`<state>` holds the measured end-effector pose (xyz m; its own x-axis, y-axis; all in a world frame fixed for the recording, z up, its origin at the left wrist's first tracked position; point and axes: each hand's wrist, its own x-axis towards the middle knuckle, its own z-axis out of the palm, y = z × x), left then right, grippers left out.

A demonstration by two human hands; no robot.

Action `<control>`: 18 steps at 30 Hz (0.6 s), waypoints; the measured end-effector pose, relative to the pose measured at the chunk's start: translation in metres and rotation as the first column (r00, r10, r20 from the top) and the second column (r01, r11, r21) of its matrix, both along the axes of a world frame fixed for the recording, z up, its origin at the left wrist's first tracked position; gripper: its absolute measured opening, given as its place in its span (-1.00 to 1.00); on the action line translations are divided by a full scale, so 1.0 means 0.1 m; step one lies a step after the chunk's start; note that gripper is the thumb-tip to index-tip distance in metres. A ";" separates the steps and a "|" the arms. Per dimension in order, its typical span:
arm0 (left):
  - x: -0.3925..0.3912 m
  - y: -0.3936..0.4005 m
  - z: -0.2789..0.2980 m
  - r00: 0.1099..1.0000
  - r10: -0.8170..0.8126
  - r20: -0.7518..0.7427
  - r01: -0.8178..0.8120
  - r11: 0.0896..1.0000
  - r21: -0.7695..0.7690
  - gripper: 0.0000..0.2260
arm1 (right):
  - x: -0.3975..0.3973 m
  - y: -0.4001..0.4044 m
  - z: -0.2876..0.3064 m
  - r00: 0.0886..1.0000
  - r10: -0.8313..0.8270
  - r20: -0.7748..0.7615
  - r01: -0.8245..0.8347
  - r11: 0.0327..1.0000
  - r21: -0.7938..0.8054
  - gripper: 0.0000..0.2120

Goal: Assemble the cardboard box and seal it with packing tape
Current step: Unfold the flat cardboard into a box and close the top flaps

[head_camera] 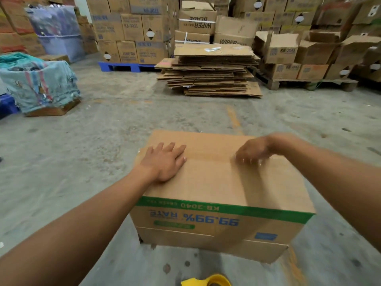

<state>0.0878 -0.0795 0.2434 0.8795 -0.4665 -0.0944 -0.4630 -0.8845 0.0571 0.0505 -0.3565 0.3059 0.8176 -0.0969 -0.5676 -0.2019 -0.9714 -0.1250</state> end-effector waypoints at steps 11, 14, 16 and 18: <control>0.02 0.14 -0.33 0.985 0.169 -0.014 -0.170 0.983 -0.074 -0.43 | -0.44 -0.10 -0.91 0.871 0.102 0.481 -0.063 0.993 -0.097 -0.37; -0.05 0.10 -0.36 0.984 0.178 -0.025 -0.179 0.981 -0.069 -0.40 | -0.40 -0.17 -0.94 0.864 0.128 0.487 -0.088 0.991 -0.103 -0.36; -0.06 0.08 -0.36 0.983 0.183 -0.028 -0.185 0.981 -0.064 -0.39 | -0.38 -0.20 -0.92 0.846 0.129 0.517 -0.099 0.991 -0.085 -0.39; -0.06 0.08 -0.36 0.982 0.188 -0.037 -0.190 0.980 -0.058 -0.38 | -0.37 -0.20 -0.90 0.832 0.111 0.544 -0.081 0.994 -0.079 -0.42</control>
<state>0.0813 -0.0711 0.2075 0.9493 -0.2981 -0.1001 -0.2852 -0.9502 0.1253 0.0134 -0.3761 0.2158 0.9996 -0.0173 -0.0219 -0.0202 -0.9903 -0.1376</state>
